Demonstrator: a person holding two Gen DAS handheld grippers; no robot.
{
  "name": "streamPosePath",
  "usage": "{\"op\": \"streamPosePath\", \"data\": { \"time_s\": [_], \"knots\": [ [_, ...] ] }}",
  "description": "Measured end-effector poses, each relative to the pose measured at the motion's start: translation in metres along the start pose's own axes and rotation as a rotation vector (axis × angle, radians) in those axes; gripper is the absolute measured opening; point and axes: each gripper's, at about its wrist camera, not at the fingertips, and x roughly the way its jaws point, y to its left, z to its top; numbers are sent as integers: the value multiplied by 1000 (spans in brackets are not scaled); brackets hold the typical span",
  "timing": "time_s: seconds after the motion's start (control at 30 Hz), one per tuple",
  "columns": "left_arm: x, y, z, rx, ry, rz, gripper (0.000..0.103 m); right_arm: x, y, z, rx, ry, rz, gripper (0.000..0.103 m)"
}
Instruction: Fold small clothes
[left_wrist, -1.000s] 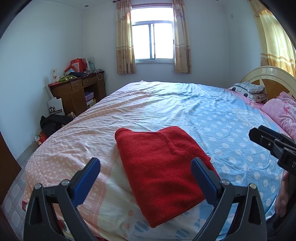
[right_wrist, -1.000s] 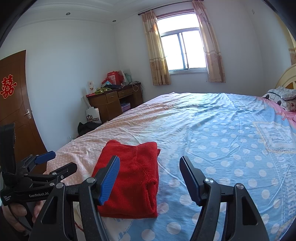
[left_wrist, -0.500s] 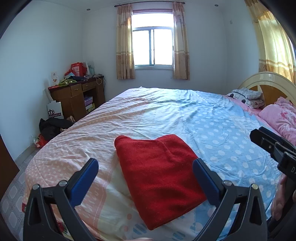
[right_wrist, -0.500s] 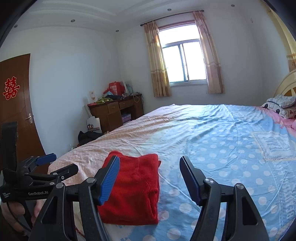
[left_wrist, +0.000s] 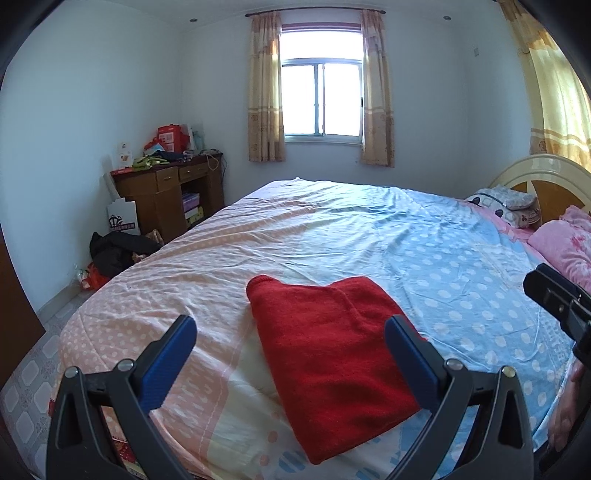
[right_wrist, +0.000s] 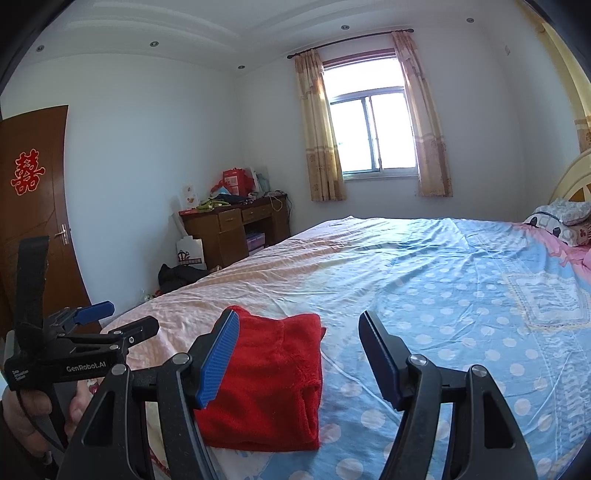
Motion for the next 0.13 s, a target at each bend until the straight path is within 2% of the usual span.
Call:
{"op": "streamPosePath", "data": {
  "time_s": [0.13],
  "knots": [
    [2, -1, -1, 13, 1, 14, 103, 1, 1, -1, -6, 8, 1, 68]
  ]
}}
